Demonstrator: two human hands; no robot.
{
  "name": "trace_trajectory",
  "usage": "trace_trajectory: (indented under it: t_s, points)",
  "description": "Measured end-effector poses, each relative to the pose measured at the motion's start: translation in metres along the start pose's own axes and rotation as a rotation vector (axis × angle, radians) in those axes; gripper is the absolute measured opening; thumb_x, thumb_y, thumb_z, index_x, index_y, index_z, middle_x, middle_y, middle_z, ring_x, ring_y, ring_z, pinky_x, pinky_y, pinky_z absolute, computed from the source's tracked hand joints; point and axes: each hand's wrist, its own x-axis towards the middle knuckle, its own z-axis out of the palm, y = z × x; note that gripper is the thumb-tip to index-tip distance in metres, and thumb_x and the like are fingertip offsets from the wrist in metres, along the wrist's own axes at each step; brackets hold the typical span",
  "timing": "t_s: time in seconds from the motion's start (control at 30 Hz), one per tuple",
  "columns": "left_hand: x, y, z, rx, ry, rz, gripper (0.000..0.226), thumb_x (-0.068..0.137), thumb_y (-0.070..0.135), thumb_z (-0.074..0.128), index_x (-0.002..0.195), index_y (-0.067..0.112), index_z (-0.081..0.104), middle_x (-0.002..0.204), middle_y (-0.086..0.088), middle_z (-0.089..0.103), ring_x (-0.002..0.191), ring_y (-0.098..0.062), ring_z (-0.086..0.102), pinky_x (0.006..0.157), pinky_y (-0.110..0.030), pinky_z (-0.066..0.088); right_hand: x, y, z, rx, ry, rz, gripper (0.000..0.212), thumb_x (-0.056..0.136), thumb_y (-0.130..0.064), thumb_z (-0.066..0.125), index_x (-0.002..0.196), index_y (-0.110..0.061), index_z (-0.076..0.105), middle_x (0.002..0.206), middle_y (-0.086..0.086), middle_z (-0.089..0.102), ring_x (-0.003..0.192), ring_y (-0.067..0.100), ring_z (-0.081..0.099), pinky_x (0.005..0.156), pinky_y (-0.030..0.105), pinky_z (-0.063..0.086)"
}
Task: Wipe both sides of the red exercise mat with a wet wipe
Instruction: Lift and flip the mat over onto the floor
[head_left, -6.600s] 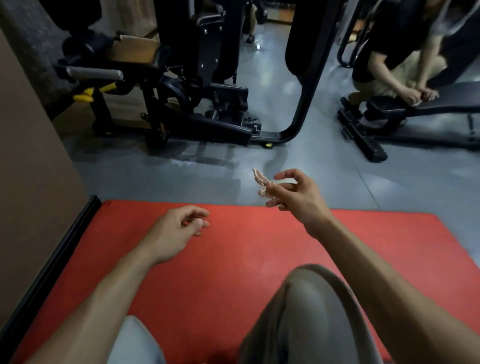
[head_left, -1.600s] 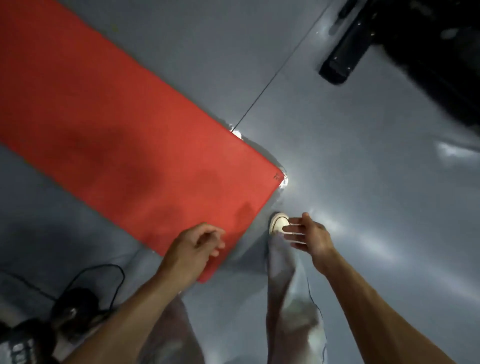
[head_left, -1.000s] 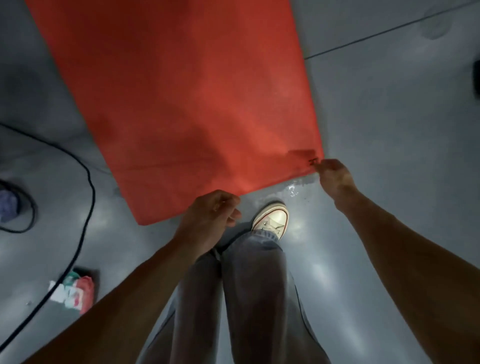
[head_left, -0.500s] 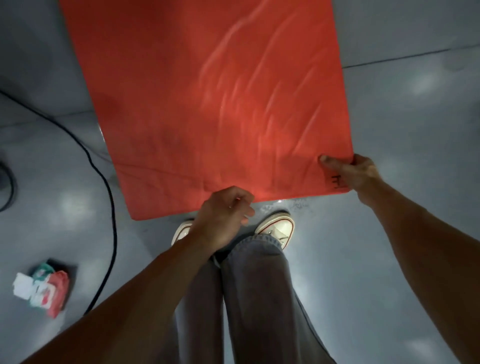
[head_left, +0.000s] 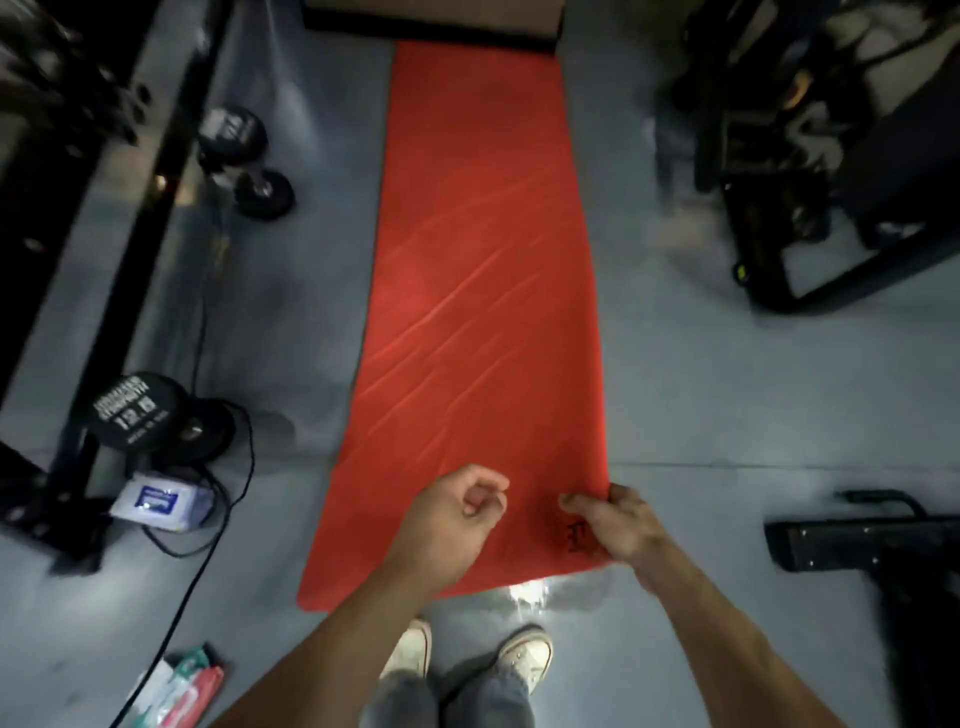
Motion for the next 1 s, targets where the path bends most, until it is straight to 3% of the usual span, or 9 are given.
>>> trace_trajectory:
  t_s: [0.13,0.23,0.3,0.43,0.57,0.67,0.77,0.87,1.0]
  points:
    - [-0.039,0.09,-0.068,0.235,0.03,0.129,0.042,0.089,0.023,0.075,0.123,0.042,0.059,0.122,0.012,0.058,0.108,-0.004,0.059,0.101,-0.023,0.046,-0.097,-0.103,0.006,-0.024,0.005,-0.144,0.044,0.062,-0.042,0.072,0.096,-0.014,0.07,0.085,0.006,0.074,0.077,0.024,0.071,0.07,0.037,0.06]
    - [-0.076,0.15,-0.114,0.405,-0.062,0.163,0.076,0.081,0.041,0.081,0.147,0.039,0.045,0.143,0.012,0.044,0.134,-0.007,0.045,0.115,-0.025,0.035,-0.168,-0.16,0.009,-0.059,-0.029,-0.224,0.036,0.071,-0.035,0.07,0.098,-0.012,0.068,0.084,0.007,0.072,0.075,0.025,0.07,0.069,0.038,0.062]
    - [-0.1,0.186,-0.142,0.48,-0.098,0.151,0.091,0.074,0.056,0.082,0.152,0.041,0.037,0.151,0.012,0.039,0.14,-0.007,0.039,0.119,-0.027,0.031,-0.216,-0.194,0.008,-0.065,-0.044,-0.258,0.041,0.066,-0.037,0.07,0.099,-0.012,0.069,0.089,0.011,0.073,0.079,0.029,0.072,0.073,0.05,0.061]
    - [-0.145,0.246,-0.19,0.482,-0.128,0.116,0.108,0.061,0.08,0.075,0.153,0.037,0.04,0.15,0.013,0.048,0.137,-0.006,0.047,0.118,-0.029,0.036,-0.293,-0.25,-0.007,-0.029,-0.02,-0.348,0.04,0.063,-0.037,0.074,0.095,-0.013,0.07,0.088,0.01,0.075,0.08,0.029,0.073,0.075,0.05,0.062]
    - [-0.193,0.304,-0.213,0.605,-0.165,0.188,0.086,0.075,0.065,0.08,0.147,0.033,0.047,0.13,0.021,0.055,0.127,-0.003,0.054,0.108,-0.023,0.041,-0.366,-0.293,-0.031,0.042,-0.064,-0.388,0.019,0.085,-0.02,0.068,0.095,-0.003,0.068,0.073,0.012,0.069,0.056,0.023,0.067,0.054,0.036,0.06]
    - [-0.213,0.332,-0.216,0.814,-0.057,0.226,0.089,0.068,0.071,0.079,0.141,0.029,0.049,0.134,0.006,0.059,0.124,-0.017,0.057,0.106,-0.033,0.045,-0.403,-0.308,-0.04,0.122,-0.121,-0.414,0.029,0.091,-0.025,0.062,0.102,0.001,0.067,0.073,0.017,0.069,0.061,0.029,0.067,0.065,0.042,0.062]
    - [-0.23,0.348,-0.213,0.956,0.082,0.259,0.041,0.082,0.05,0.067,0.115,0.026,0.058,0.12,-0.009,0.068,0.114,-0.034,0.064,0.092,-0.038,0.052,-0.426,-0.299,-0.04,0.335,-0.186,-0.433,0.033,0.098,-0.036,0.054,0.104,-0.006,0.066,0.086,0.017,0.072,0.075,0.029,0.069,0.079,0.046,0.059]
    - [-0.237,0.355,-0.217,0.884,0.229,0.266,0.03,0.089,0.04,0.057,0.114,0.023,0.061,0.117,-0.017,0.07,0.111,-0.042,0.065,0.091,-0.042,0.054,-0.446,-0.275,-0.035,0.664,-0.328,-0.417,0.043,0.103,-0.046,0.043,0.115,-0.012,0.066,0.11,0.012,0.073,0.088,0.027,0.071,0.077,0.041,0.058]
    - [-0.241,0.372,-0.21,0.739,0.277,0.267,0.03,0.091,0.04,0.06,0.111,0.019,0.066,0.114,-0.015,0.072,0.113,-0.037,0.065,0.093,-0.04,0.053,-0.463,-0.23,-0.002,0.721,-0.487,-0.277,0.07,0.102,-0.062,0.026,0.115,-0.004,0.063,0.107,0.013,0.075,0.09,0.027,0.073,0.077,0.039,0.058]
